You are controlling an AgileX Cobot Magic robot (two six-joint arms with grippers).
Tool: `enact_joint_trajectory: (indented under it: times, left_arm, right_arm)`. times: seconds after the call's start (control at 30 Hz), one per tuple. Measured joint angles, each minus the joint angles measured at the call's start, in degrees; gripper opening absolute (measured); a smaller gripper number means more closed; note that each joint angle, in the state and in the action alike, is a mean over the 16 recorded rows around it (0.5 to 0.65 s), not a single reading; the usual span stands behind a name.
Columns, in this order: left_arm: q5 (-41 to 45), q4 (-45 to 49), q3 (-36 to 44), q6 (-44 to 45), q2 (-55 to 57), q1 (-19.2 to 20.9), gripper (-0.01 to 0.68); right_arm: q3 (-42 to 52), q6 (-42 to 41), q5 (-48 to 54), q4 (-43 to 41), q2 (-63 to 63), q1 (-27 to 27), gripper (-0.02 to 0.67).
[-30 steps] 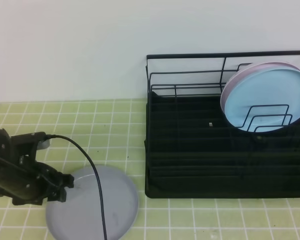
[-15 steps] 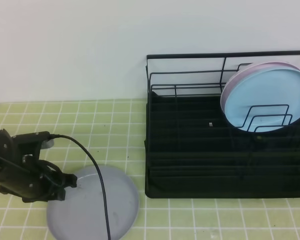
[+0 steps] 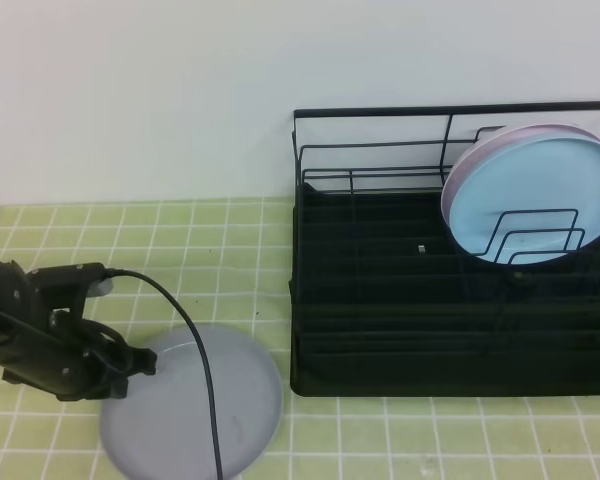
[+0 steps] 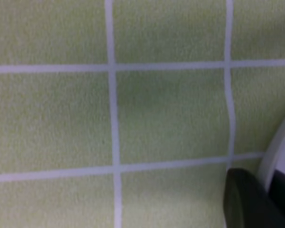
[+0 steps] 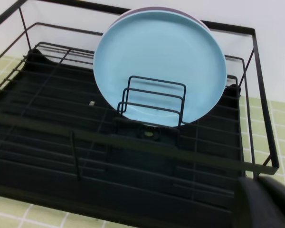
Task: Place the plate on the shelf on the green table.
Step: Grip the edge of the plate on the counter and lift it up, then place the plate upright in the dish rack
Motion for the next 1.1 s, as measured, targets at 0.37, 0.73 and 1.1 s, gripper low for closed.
enact_joint_trajectory:
  times: [0.37,0.73,1.1]
  left_arm:
    - [6.0,0.1,-5.8,1.2,-1.5,0.0,0.011]
    - [9.3,-0.3,-11.8,3.0,-10.4,0.0,0.005]
    - [6.8,-16.1,-16.4,17.4,-23.0,-7.6,0.005]
  right_arm:
    - [0.0,0.0,-0.1,0.3,0.0,0.0,0.001]
    - [-2.4,-2.1,4.0,10.0,0.0,0.0,0.001]
    - [-11.7,-14.8,17.6,38.2,2.5,0.0,0.089]
